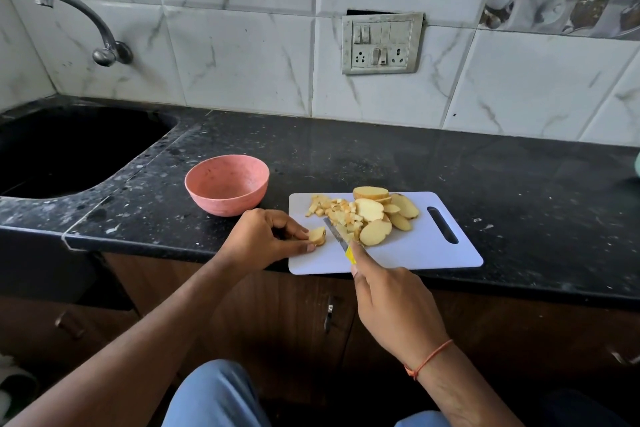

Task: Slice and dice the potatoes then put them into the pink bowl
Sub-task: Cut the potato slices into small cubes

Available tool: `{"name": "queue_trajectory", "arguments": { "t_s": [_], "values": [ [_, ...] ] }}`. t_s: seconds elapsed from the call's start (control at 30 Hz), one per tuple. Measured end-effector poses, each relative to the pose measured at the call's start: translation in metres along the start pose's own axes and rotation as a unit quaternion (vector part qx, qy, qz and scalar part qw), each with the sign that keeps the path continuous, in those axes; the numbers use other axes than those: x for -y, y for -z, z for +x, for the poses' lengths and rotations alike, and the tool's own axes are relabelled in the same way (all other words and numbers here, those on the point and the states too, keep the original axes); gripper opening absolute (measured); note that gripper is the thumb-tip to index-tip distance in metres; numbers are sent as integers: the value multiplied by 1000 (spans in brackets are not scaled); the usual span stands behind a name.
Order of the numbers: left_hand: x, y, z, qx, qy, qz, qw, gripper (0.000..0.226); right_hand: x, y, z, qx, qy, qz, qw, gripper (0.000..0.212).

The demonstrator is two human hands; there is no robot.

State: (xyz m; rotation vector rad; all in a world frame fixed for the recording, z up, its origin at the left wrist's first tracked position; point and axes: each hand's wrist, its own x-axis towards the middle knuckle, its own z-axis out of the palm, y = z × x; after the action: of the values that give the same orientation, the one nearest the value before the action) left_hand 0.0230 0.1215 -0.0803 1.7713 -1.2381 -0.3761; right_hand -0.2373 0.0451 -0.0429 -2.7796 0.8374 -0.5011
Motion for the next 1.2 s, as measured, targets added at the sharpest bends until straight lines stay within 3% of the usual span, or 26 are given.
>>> {"name": "queue_trajectory", "arguments": {
  "t_s": [0.27,0.5,1.2],
  "values": [
    [-3,0,-1,-15,-6,22,1000,29,20,-2,-3,-11,25,-77,997,55],
    [-5,2,1,2,9,17,1000,27,28,-8,6,34,20,-114,993,60],
    [-5,-1,-1,-18,-1,28,999,26,31,-16,-1,59,19,-66,996,60]
  ]
}}
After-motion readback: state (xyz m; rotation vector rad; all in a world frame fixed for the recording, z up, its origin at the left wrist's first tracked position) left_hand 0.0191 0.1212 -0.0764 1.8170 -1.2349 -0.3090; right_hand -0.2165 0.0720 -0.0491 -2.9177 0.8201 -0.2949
